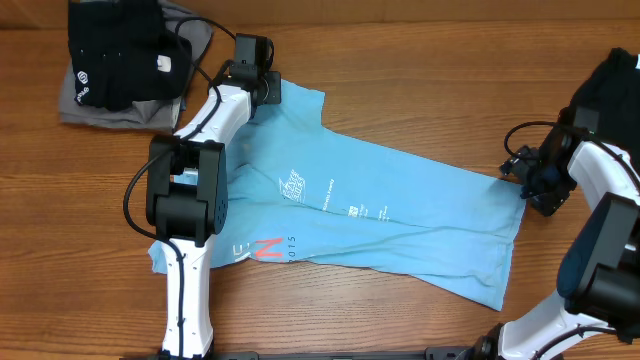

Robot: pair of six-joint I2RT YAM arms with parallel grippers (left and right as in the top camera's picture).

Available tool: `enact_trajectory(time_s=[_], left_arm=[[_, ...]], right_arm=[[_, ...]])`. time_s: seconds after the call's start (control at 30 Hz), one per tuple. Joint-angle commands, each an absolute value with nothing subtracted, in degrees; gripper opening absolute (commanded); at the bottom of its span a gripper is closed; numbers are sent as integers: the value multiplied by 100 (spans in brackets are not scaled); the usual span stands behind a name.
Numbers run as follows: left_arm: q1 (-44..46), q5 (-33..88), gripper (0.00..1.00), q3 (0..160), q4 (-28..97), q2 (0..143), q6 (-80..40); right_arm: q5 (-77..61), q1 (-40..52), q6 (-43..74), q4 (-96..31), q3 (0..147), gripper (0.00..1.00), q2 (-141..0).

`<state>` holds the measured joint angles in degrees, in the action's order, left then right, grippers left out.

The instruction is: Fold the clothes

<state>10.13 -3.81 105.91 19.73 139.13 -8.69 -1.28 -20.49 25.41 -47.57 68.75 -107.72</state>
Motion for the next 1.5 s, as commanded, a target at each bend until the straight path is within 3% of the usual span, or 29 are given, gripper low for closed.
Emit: enact_trajectory(time_s=[0.0,0.23,0.5,0.67,0.8,0.97,1.47], left_arm=[[1004,-296,7,10396,2062,14221,-952],[1004,-296,8,10396,2071,14221,-950],[1004,-296,8,10396,2082,14221,-950],[1004,-296,11,10398,2080,14219,-950],[1004,-296,9,10401,2084,14173,-947],[1004,-296,4,10405,2167,14027,-945],[1002,-318,4,10405,3575,12119,-945]], right_arm=[[-113,-2018,2617,-4720,6851,84,-11010],[-34,-2021,2696,-4713,6851,83,-11212],[-3,-2021,2838,-4768,6851,36,-11214],[-3,-2021,2858,-4786,6851,22,-11214],[-3,-2021,2858,-4786,6853,4,-11214],[14,-2027,2860,-4807,6873,4,-11212],[281,-2027,3570,-5631,7137,4,-10816]])
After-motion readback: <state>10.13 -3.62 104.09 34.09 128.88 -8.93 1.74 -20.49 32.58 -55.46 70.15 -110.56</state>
